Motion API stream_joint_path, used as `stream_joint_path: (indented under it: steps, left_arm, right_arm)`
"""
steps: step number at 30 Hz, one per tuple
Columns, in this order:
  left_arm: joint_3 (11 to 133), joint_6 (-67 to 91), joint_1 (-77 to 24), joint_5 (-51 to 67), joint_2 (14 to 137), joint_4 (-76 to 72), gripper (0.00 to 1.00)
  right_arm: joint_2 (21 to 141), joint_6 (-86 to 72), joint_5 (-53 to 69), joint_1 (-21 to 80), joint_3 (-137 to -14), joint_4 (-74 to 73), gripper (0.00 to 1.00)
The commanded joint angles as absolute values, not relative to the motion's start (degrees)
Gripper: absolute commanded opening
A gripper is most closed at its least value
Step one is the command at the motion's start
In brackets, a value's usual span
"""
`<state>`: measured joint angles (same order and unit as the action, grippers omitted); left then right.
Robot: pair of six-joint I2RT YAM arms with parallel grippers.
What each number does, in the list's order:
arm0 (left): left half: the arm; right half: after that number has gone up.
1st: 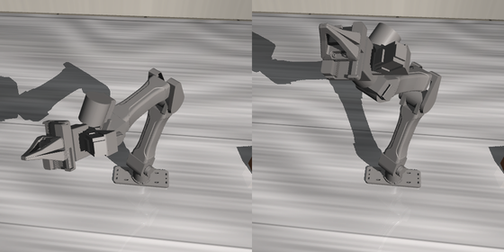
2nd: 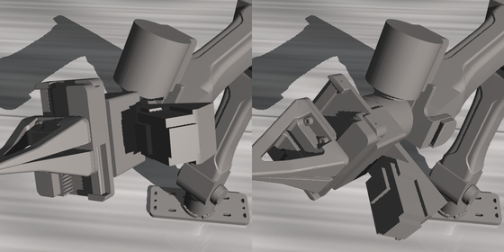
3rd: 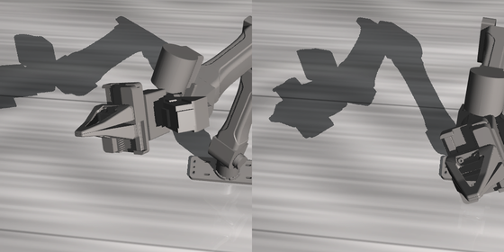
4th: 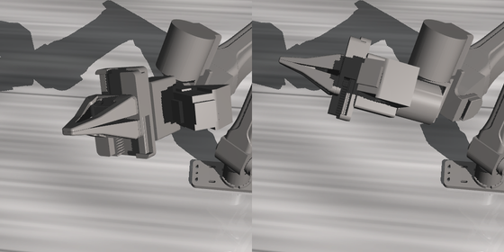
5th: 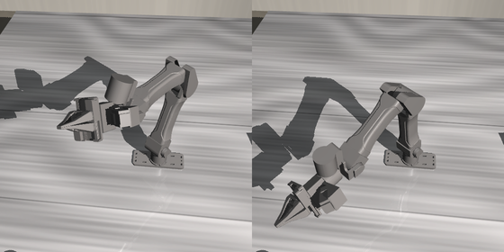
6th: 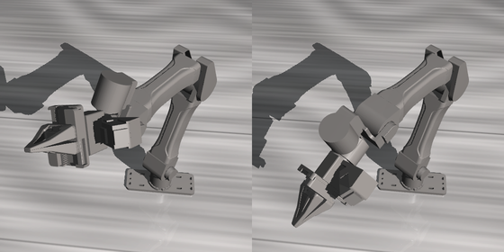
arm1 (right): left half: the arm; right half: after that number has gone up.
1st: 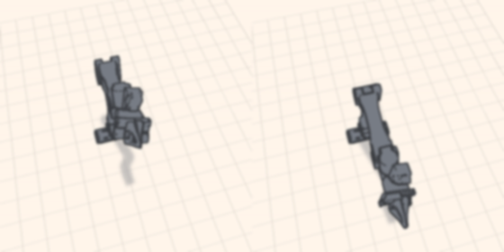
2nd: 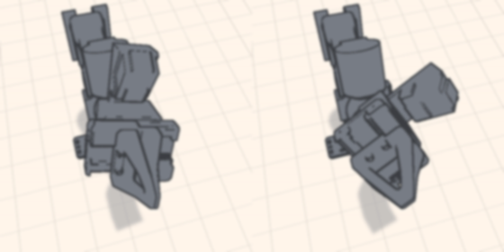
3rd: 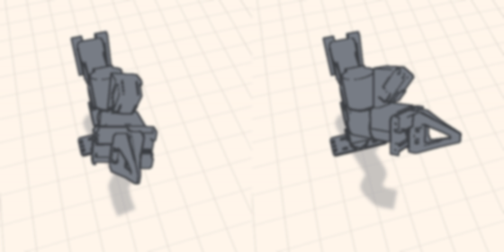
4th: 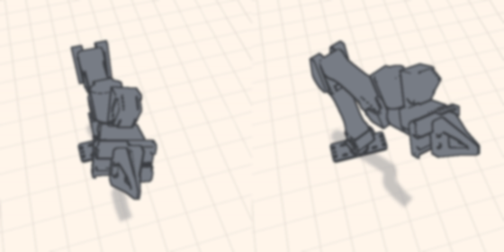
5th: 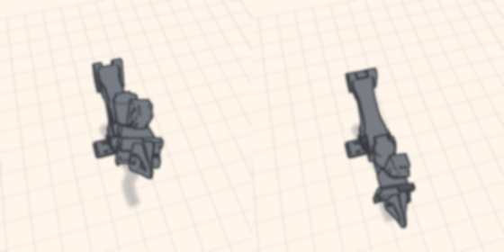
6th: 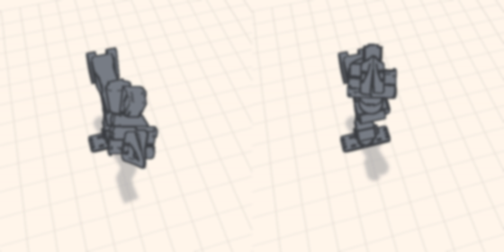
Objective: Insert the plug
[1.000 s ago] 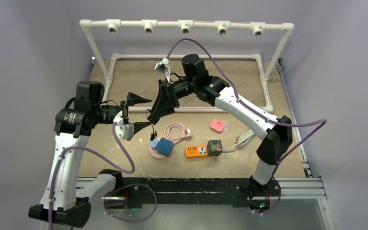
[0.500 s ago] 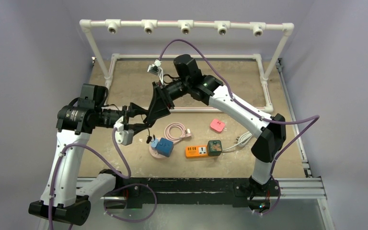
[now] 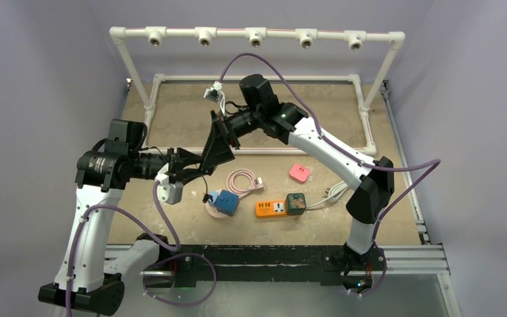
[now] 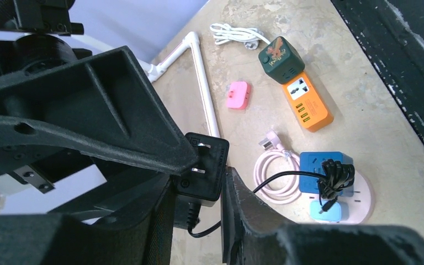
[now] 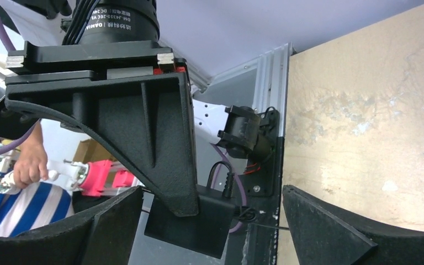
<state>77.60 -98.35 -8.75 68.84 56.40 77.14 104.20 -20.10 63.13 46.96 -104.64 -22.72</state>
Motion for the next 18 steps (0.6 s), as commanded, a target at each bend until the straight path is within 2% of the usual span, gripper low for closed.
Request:
stream_joint_path:
  steps: [1, 6, 12, 18]
  left_arm:
    - [76.05, -87.94, -8.97, 72.29, 55.08, 71.16, 0.0]
    - [70.05, -52.08, -8.96, 73.46, 51.85, 49.42, 0.0]
    - [56.22, 5.13, -8.96, 67.17, 46.73, -3.18, 0.0]
    - [55.08, 33.71, -8.97, 61.52, 52.22, -19.81, 0.0]
  right_arm:
    - [101.83, -18.9, 58.7, 45.69, -107.82, -22.21, 0.99]
    - [94.25, -21.51, 56.13, 39.34, -100.97, -15.43, 0.99]
    - [82.87, -16.75, 49.69, 36.78, -90.76, -11.52, 0.99]
    - [77.61, -9.5, 43.84, 36.8, -85.02, -12.99, 0.99]
